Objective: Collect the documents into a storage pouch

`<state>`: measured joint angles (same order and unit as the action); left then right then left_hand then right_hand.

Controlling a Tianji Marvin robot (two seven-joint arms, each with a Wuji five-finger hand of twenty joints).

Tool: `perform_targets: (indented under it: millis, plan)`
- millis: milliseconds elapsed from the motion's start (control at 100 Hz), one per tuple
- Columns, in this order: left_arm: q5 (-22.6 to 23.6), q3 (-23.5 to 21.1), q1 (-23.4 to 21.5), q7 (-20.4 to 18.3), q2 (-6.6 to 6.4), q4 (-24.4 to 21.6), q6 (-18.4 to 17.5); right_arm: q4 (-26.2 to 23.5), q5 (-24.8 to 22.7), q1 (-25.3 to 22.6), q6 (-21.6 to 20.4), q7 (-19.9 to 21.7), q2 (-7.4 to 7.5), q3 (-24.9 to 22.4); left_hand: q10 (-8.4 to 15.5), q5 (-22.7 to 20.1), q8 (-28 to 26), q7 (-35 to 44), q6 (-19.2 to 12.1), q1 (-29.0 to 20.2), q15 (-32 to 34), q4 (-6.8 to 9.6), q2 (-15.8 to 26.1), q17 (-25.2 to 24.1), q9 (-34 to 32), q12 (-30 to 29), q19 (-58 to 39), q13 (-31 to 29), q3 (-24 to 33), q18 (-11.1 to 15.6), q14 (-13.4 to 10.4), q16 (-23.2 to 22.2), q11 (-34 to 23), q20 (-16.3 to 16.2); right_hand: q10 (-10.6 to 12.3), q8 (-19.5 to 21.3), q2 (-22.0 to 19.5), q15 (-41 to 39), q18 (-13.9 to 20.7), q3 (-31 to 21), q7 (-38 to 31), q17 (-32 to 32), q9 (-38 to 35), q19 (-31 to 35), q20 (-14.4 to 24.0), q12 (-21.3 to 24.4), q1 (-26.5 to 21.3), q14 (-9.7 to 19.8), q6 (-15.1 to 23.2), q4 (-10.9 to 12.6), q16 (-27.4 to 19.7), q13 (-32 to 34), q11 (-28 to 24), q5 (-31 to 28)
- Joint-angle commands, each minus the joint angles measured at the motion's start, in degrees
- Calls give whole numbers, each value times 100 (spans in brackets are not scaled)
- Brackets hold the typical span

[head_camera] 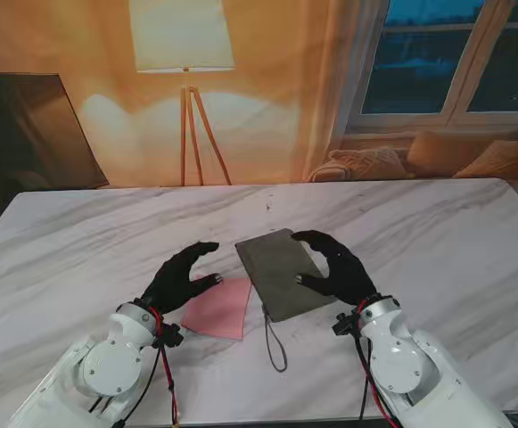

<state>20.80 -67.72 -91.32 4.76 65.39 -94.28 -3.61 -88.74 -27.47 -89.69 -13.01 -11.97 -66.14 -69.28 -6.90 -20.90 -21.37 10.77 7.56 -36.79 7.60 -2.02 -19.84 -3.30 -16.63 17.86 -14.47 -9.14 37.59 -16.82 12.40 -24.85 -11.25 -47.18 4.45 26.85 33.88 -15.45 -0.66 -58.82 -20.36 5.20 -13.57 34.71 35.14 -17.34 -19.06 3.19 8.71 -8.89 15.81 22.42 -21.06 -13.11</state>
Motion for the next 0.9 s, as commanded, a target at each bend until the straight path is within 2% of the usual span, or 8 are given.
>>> perform_targets:
  millis: [0, 230, 440, 530, 710, 890]
  plan:
    - [-59, 30, 26, -79, 34, 10, 1, -33, 8, -19, 49, 105, 5, 16, 99, 68, 59, -66, -169, 23, -27, -38, 30, 22, -31, -24, 133, -89, -19, 95, -152, 18, 44, -153, 98, 69, 12, 42, 263, 80, 143, -30, 213, -72, 139, 76, 131, 151, 18, 192, -72, -287, -6, 255]
    - [-123, 67, 53, -97, 39, 23, 11, -62, 20, -24, 91, 189, 21, 46, 86, 62, 66, -62, -165, 20, -16, -38, 32, 29, -55, -25, 124, -101, -18, 89, -137, 16, 37, -175, 82, 86, 1, 28, 262, 87, 167, -37, 218, -90, 214, 86, 141, 153, 16, 190, -69, -297, -32, 250]
    - [-81, 83, 84, 2, 63, 31, 79, 48, 9, 60, 230, 217, 23, 39, 8, 68, 64, -48, -154, 29, 113, -39, 31, 70, -98, 43, 65, -126, -34, 90, 30, -104, -33, -254, 24, 138, 29, -124, 232, 93, 137, -5, 128, -6, 370, 12, 132, 118, -49, 190, 29, -192, -154, 163]
    - [-114, 110, 103, 8, 70, 62, 126, 72, -39, 90, 340, 231, 28, 44, -54, 59, 62, -43, -145, 41, 164, -47, 34, 79, -123, 77, 50, -146, -55, 99, 131, -162, -55, -282, -57, 193, 50, -263, 211, 102, 78, 19, 92, 93, 500, -99, 142, 112, -154, 193, 127, -120, -258, 117]
    - [-216, 96, 80, -210, 30, 25, 133, 78, -150, 199, 631, 244, 32, 77, -64, 96, 70, -65, -154, 39, 182, -62, 75, 49, -117, 112, 48, -123, -148, 116, 149, -221, -34, -319, -111, 218, 89, -309, 192, 124, 41, -41, 87, 129, 568, -184, 172, 90, -424, 186, 170, -171, -307, 71]
    - [-245, 113, 70, -181, 40, 16, 149, 124, -261, 429, 1137, 304, 30, 240, -90, 65, 71, -66, -140, 19, 185, -58, 87, 57, -162, 130, 46, -140, -199, 111, 171, -248, -23, -342, -363, 239, 192, -290, 170, 167, -73, -166, -83, 79, 581, -238, 198, 59, -923, 187, 172, -247, -325, -237]
